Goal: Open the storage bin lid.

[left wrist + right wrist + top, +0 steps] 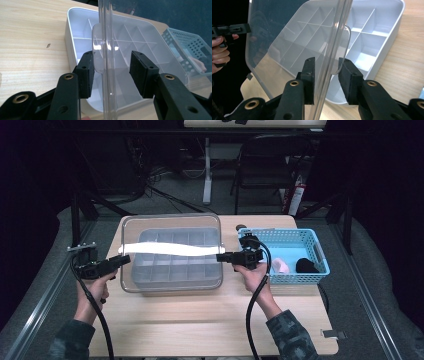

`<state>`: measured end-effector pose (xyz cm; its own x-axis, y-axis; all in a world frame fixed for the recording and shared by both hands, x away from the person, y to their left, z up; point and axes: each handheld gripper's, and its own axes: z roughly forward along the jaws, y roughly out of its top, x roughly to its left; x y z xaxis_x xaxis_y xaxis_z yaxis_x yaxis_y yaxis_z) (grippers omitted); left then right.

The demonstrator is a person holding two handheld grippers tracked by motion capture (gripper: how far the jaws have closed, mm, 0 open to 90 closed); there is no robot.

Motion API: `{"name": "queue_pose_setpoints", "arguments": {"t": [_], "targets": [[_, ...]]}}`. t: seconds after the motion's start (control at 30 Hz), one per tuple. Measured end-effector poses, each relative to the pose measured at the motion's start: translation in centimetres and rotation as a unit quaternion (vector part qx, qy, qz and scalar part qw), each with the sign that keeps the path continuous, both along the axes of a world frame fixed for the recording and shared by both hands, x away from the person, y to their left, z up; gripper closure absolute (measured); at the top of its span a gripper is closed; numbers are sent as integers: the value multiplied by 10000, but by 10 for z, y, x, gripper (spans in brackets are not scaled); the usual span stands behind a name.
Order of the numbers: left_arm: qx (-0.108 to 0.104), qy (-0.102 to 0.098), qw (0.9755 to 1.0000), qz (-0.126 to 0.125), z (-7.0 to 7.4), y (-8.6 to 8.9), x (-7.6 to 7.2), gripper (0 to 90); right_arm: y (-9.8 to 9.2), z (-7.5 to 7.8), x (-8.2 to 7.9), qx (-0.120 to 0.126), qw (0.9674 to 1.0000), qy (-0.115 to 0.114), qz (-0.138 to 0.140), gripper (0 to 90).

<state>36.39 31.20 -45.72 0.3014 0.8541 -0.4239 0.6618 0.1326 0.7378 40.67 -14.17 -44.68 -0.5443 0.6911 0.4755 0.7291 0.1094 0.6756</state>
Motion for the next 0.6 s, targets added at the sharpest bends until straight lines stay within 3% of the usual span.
{"name": "queue_pose_setpoints", "arguments": {"t": [0.6], "targets": [[49, -80, 10000, -32, -4, 5, -28, 560, 3, -6, -26, 5, 9997, -136, 221, 677]]}}
